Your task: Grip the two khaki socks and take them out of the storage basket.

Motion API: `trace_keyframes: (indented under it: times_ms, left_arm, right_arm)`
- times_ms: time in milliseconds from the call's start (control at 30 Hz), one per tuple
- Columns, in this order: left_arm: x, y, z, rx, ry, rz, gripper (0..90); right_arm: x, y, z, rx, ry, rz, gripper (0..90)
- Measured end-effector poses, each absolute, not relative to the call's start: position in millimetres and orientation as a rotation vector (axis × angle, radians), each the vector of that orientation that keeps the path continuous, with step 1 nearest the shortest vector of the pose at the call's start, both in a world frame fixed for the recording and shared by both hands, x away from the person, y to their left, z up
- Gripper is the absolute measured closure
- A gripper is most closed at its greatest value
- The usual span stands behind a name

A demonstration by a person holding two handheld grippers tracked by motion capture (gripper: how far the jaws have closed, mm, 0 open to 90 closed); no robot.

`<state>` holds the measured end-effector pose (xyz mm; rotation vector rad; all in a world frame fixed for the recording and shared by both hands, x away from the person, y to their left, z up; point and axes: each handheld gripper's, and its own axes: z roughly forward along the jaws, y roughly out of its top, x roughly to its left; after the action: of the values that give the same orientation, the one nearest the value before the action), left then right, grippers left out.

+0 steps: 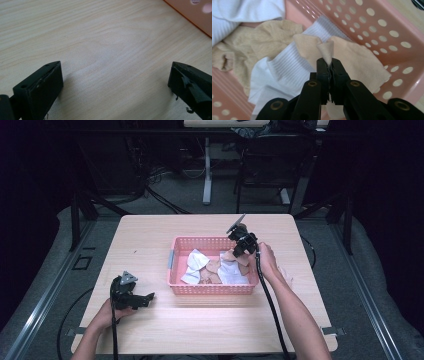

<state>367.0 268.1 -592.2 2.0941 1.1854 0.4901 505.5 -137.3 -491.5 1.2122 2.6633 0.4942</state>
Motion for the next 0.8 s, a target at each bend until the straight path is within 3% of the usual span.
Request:
trace_keyframes:
  times_ms: [800]
  left_arm:
    - [367, 268, -592, 2.095, 1.184, 0.490, 0.0]
  right_arm:
    - [481, -147, -440, 1.161, 2.677, 0.715, 87.1]
